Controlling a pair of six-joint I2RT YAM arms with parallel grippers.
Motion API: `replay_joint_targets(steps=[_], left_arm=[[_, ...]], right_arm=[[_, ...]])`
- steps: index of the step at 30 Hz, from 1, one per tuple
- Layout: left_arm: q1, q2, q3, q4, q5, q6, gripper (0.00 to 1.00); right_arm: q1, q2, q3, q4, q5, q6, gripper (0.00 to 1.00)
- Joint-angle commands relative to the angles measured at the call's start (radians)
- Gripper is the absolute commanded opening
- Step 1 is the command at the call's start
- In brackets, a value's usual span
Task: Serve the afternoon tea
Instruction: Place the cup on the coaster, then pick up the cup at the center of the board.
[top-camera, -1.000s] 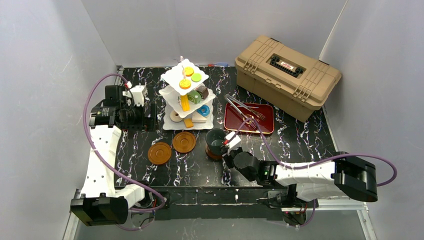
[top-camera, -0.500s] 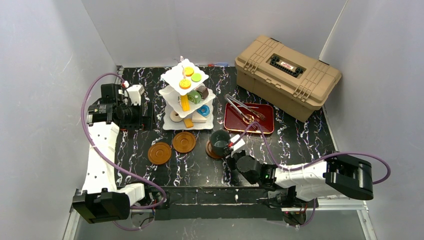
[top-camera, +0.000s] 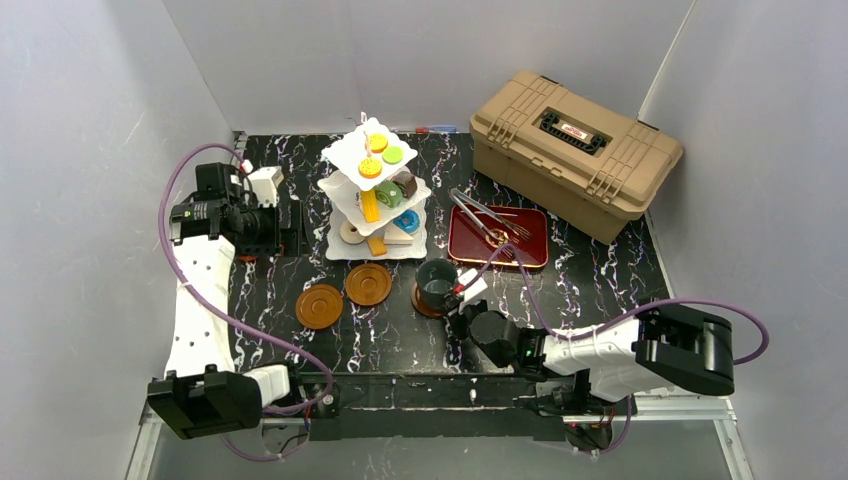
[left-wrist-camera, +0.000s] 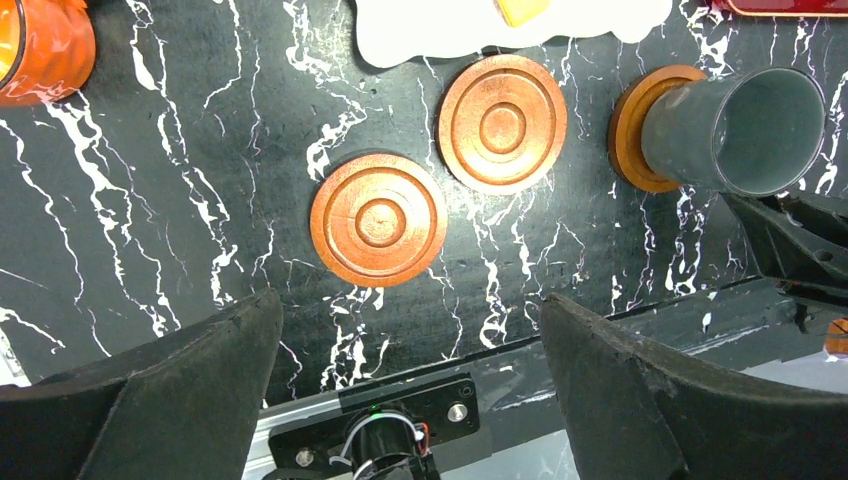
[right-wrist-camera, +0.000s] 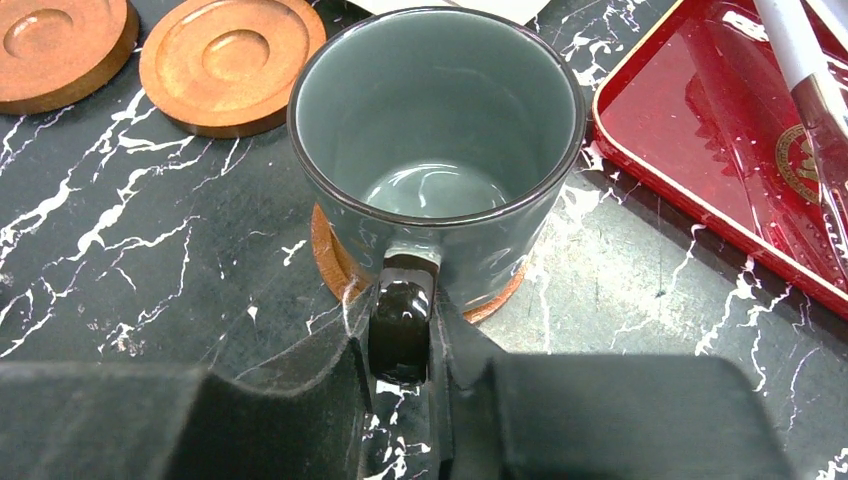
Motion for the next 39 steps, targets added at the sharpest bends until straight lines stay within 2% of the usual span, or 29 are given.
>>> replay_joint_targets(steps=[1, 3, 5, 6, 7, 13, 16, 19, 23, 27, 30, 33, 36, 39], left_arm=[[0.034, 0.018, 0.048, -0.028, 0.045, 0.010, 0.99], [0.058, 0.039, 0.065, -0.036, 0.070, 0.009, 0.99], [0.078, 0.061, 0.082, -0.041, 0.077, 0.013, 0.99], [0.087, 0.071, 0.097, -0.044, 0.079, 0.022, 0.99], [0.098, 0.080, 0.109, -0.047, 0.079, 0.030, 0.99], [0.183, 0.182, 0.201, -0.049, 0.036, 0.103, 0.99], [0.234, 0.266, 0.244, -0.013, -0.009, 0.136, 0.99], [0.270, 0.365, 0.274, 0.047, -0.087, 0.169, 0.90], [0.321, 0.504, 0.364, 0.061, -0.131, 0.181, 0.81], [0.344, 0.577, 0.397, 0.100, -0.177, 0.179, 0.82], [0.351, 0.608, 0.386, 0.128, -0.192, 0.184, 0.85], [0.362, 0.643, 0.357, 0.162, -0.195, 0.188, 0.83], [0.366, 0.691, 0.342, 0.179, -0.175, 0.190, 0.77], [0.367, 0.741, 0.356, 0.185, -0.169, 0.191, 0.67]], right_arm=[[0.005, -0.036, 0.006, 0.012, 0.003, 0.012, 0.43], [0.010, -0.038, 0.008, -0.002, 0.005, 0.021, 0.60], [0.017, -0.038, 0.011, -0.010, 0.012, 0.024, 0.73], [0.023, -0.040, 0.011, -0.014, 0.020, 0.026, 0.89], [0.028, -0.045, 0.016, -0.019, 0.025, 0.025, 0.97], [0.049, -0.198, 0.080, -0.162, 0.117, -0.020, 0.98], [0.055, -0.311, 0.156, -0.325, 0.156, -0.020, 0.98], [0.056, -0.373, 0.223, -0.439, 0.154, -0.015, 0.98], [0.057, -0.322, 0.316, -0.542, 0.130, 0.003, 0.98], [0.060, -0.259, 0.363, -0.545, 0.078, 0.014, 0.98], [0.061, -0.220, 0.398, -0.554, 0.045, 0.026, 0.98], [0.061, -0.179, 0.454, -0.584, 0.003, 0.039, 0.97], [0.066, -0.145, 0.495, -0.595, -0.020, 0.044, 0.95], [0.073, -0.116, 0.524, -0.593, -0.019, 0.043, 0.94]])
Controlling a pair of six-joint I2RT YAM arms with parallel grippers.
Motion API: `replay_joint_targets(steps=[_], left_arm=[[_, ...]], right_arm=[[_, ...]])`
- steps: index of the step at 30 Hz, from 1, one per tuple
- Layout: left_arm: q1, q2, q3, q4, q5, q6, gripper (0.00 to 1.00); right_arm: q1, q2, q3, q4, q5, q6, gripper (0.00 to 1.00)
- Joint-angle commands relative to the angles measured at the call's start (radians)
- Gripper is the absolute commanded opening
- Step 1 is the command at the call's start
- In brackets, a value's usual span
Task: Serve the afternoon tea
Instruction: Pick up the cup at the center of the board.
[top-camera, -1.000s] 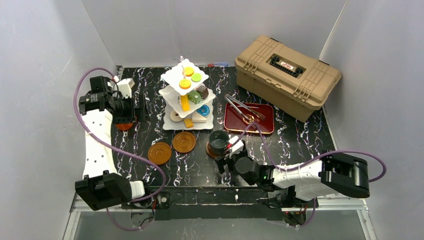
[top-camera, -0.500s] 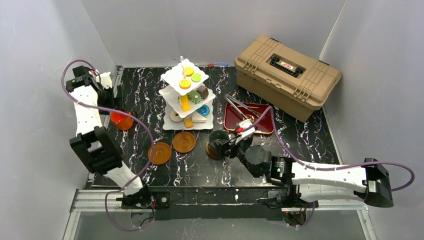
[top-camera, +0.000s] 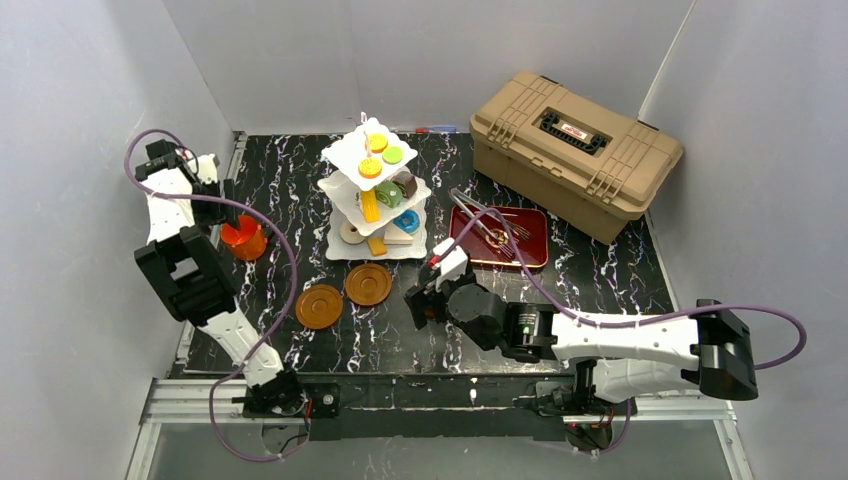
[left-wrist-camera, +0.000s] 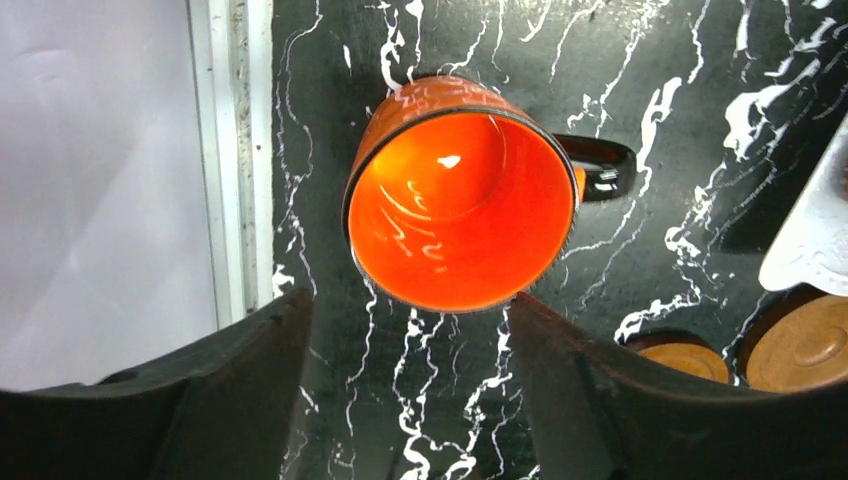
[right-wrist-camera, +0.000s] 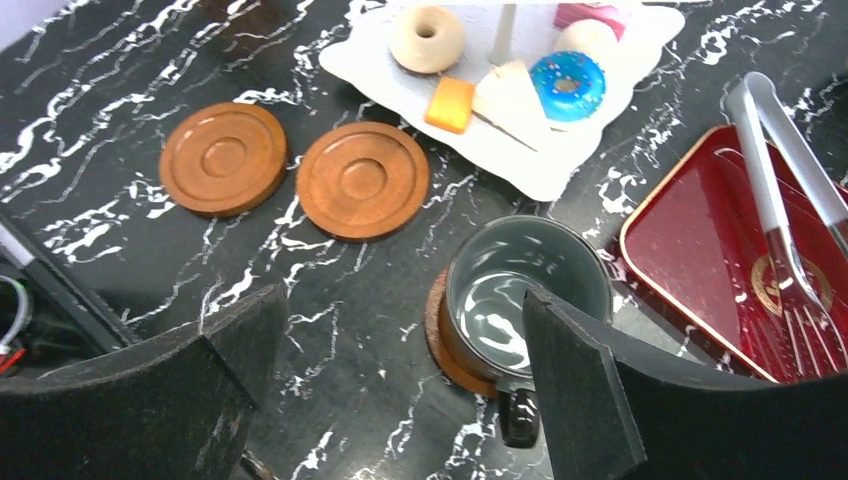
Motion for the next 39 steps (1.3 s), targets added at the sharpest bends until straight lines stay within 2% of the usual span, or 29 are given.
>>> replay_joint_targets(steps=[1, 4, 8, 10, 11, 13, 21, 24, 28, 31, 34, 39], left_arm=[[0.009, 0.074, 0.007, 0.009, 0.014, 0.013, 0.62], [0.009, 0.102, 0.007, 0.008, 0.039, 0.016, 0.49], [0.008, 0.127, -0.008, 0.014, 0.063, 0.012, 0.41], [0.008, 0.137, -0.021, 0.019, 0.070, 0.016, 0.34], [0.009, 0.140, -0.027, 0.022, 0.076, 0.018, 0.27], [0.007, 0.140, -0.037, 0.026, 0.094, 0.023, 0.00], [-0.009, 0.006, -0.052, -0.004, 0.150, 0.117, 0.00], [-0.017, -0.068, -0.053, -0.076, 0.191, 0.123, 0.00], [-0.049, -0.235, -0.135, -0.135, 0.253, 0.110, 0.00], [-0.086, -0.363, -0.196, -0.176, 0.283, 0.111, 0.00], [-0.123, -0.423, -0.223, -0.237, 0.315, 0.125, 0.00], [-0.176, -0.487, -0.265, -0.283, 0.320, 0.147, 0.00]], right_arm=[[0.016, 0.030, 0.080, 0.011, -0.018, 0.010, 0.94], [0.024, 0.056, 0.104, 0.019, -0.016, 0.005, 0.94], [0.037, 0.073, 0.127, 0.021, -0.007, -0.001, 0.94], [0.040, 0.075, 0.132, 0.022, -0.004, -0.003, 0.94], [0.041, 0.075, 0.133, 0.023, -0.004, -0.003, 0.93], [0.041, 0.075, 0.132, 0.033, -0.005, -0.005, 0.93], [0.041, 0.120, 0.162, 0.096, -0.111, -0.071, 0.94], [0.041, 0.188, 0.224, 0.112, -0.159, -0.109, 0.94], [0.038, 0.356, 0.371, 0.109, -0.225, -0.186, 0.97], [0.026, 0.464, 0.485, 0.099, -0.322, -0.221, 0.98], [-0.022, 0.534, 0.585, 0.082, -0.462, -0.218, 0.98], [-0.092, 0.559, 0.618, 0.097, -0.669, -0.186, 0.99]])
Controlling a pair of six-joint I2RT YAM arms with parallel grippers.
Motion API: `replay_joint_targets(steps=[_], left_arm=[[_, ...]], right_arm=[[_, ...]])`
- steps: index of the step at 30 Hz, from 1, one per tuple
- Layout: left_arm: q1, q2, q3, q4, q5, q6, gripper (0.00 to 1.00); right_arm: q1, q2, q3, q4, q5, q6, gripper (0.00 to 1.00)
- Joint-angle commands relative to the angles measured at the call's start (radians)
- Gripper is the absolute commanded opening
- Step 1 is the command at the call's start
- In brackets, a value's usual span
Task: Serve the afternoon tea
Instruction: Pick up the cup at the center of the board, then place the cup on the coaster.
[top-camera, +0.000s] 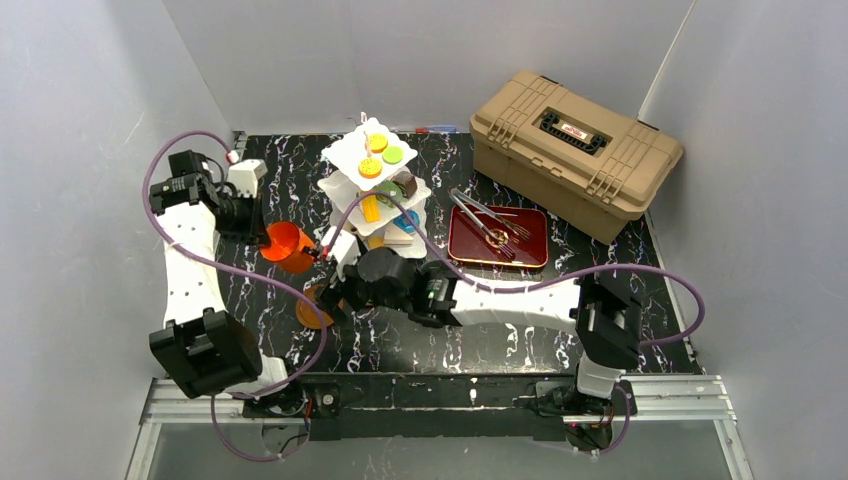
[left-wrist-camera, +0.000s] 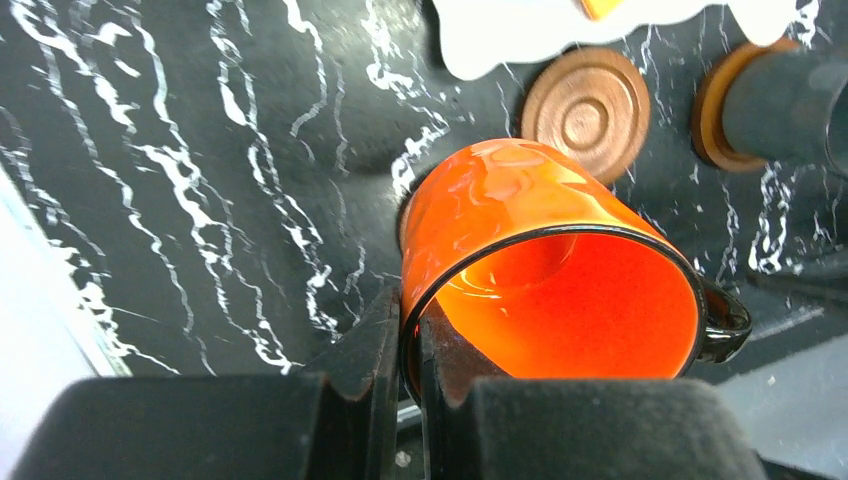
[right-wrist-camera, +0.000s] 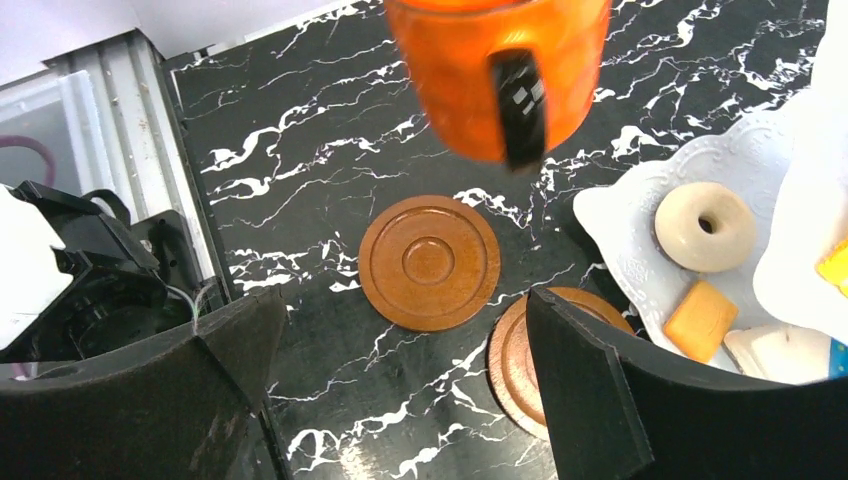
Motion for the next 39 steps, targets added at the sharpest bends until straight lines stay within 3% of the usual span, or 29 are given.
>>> replay_joint_targets(steps=[1, 6, 13, 22, 24, 25, 26, 27, 28, 30, 38, 39], left_arm=[[-0.043, -0.038, -0.046, -0.091, 0.055, 0.023, 0.00], [-0.105, -0.083, -0.071, -0.098, 0.038, 0.010, 0.00], [-0.152, -0.095, -0.081, -0.093, 0.015, -0.012, 0.00], [-0.199, -0.102, -0.111, -0.084, 0.001, -0.027, 0.00], [-0.206, -0.103, -0.107, -0.085, 0.003, -0.035, 0.00], [-0.209, -0.104, -0.102, -0.086, 0.005, -0.039, 0.00], [-0.211, -0.103, -0.098, -0.089, 0.011, -0.043, 0.00], [-0.214, -0.102, -0.092, -0.093, 0.017, -0.045, 0.00], [-0.214, -0.101, -0.087, -0.095, 0.023, -0.047, 0.00], [-0.216, -0.096, -0.079, -0.097, 0.032, -0.056, 0.00], [-0.217, -0.090, -0.049, -0.099, 0.095, -0.091, 0.50], [-0.217, -0.087, -0.043, -0.099, 0.100, -0.097, 0.60]], right_arm=[[-0.063, -0.012, 0.059, 0.034, -0.215, 0.002, 0.98], [-0.095, -0.019, 0.060, 0.004, -0.267, 0.002, 0.96], [-0.102, 0.058, 0.180, -0.150, -0.291, -0.030, 0.91], [-0.101, 0.130, 0.274, -0.274, -0.233, -0.070, 0.72], [-0.101, 0.130, 0.270, -0.274, -0.232, -0.077, 0.63], [-0.101, 0.128, 0.265, -0.271, -0.232, -0.080, 0.53], [-0.101, 0.126, 0.258, -0.266, -0.210, -0.083, 0.39], [-0.101, 0.120, 0.245, -0.259, -0.198, -0.084, 0.18], [-0.101, 0.116, 0.232, -0.247, -0.191, -0.084, 0.06], [-0.099, 0.099, 0.198, -0.218, -0.173, -0.084, 0.01], [-0.093, 0.024, 0.060, -0.073, -0.103, -0.075, 0.01], [-0.093, 0.016, 0.048, -0.060, -0.096, -0.073, 0.01]])
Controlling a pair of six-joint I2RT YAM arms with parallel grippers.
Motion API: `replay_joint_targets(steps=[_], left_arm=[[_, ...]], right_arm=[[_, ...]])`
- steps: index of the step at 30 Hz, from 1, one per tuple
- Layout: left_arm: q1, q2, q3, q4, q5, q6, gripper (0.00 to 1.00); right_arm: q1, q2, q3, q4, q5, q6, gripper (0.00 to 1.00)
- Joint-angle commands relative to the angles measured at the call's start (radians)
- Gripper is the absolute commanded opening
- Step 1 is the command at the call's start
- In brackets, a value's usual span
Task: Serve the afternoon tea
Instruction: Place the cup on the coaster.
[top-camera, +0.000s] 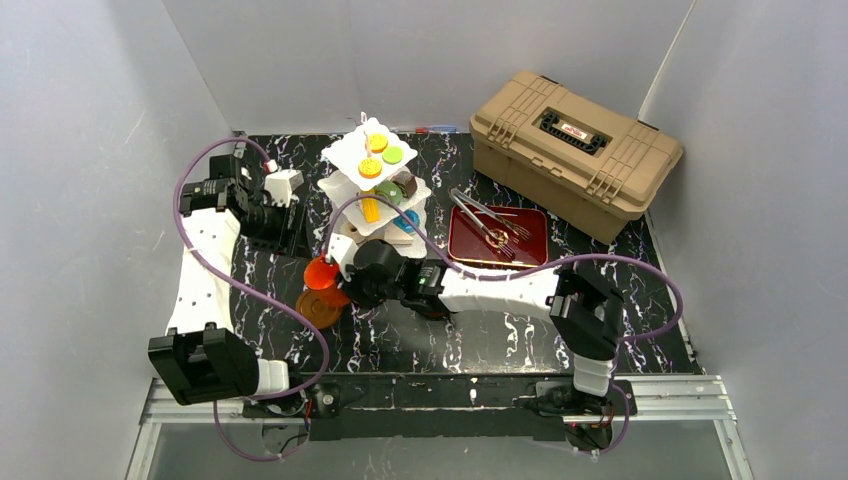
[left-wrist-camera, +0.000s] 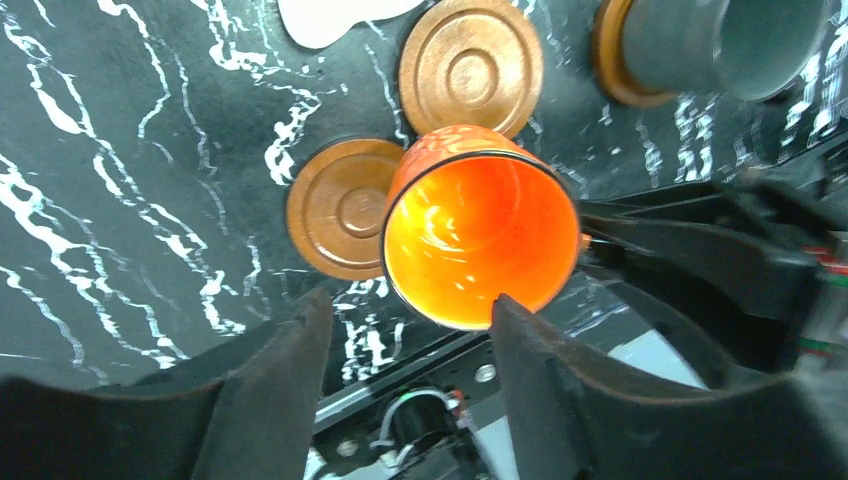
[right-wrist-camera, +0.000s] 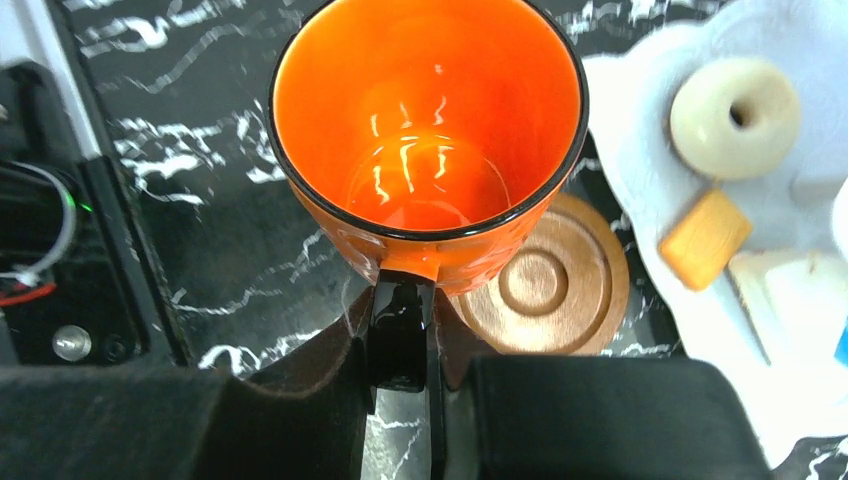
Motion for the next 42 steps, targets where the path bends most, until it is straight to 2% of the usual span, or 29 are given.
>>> replay_joint_targets(steps=[1, 3, 5, 6, 10, 19, 34, 42], left_arm=[[-0.004, -0.024, 0.046, -0.033, 0.085, -0.034, 0.66], [-0.005, -0.021, 0.062, -0.033, 0.086, -0.043, 0.77], [-0.004, -0.018, 0.085, -0.036, 0.082, -0.055, 0.96], [-0.002, -0.016, 0.097, -0.037, 0.080, -0.056, 0.98], [0.020, 0.005, 0.134, -0.037, 0.061, -0.060, 0.98], [0.145, 0.050, 0.153, -0.019, 0.078, -0.039, 0.98], [0.170, 0.035, 0.107, 0.004, 0.084, -0.033, 0.98], [0.174, 0.026, 0.095, 0.013, 0.089, -0.044, 0.98]], right_arm=[[0.003, -0.090, -0.046, 0.153, 0.061, 0.004, 0.01], [0.003, -0.105, -0.074, 0.177, 0.082, 0.015, 0.01], [0.003, -0.118, -0.101, 0.197, 0.109, 0.021, 0.01], [0.002, -0.126, -0.116, 0.206, 0.123, 0.026, 0.01], [0.003, -0.151, -0.180, 0.229, 0.189, 0.054, 0.01], [-0.003, -0.192, -0.307, 0.303, 0.305, 0.091, 0.01], [-0.009, -0.151, -0.426, 0.509, 0.334, 0.171, 0.01], [-0.005, -0.097, -0.433, 0.553, 0.326, 0.187, 0.01]])
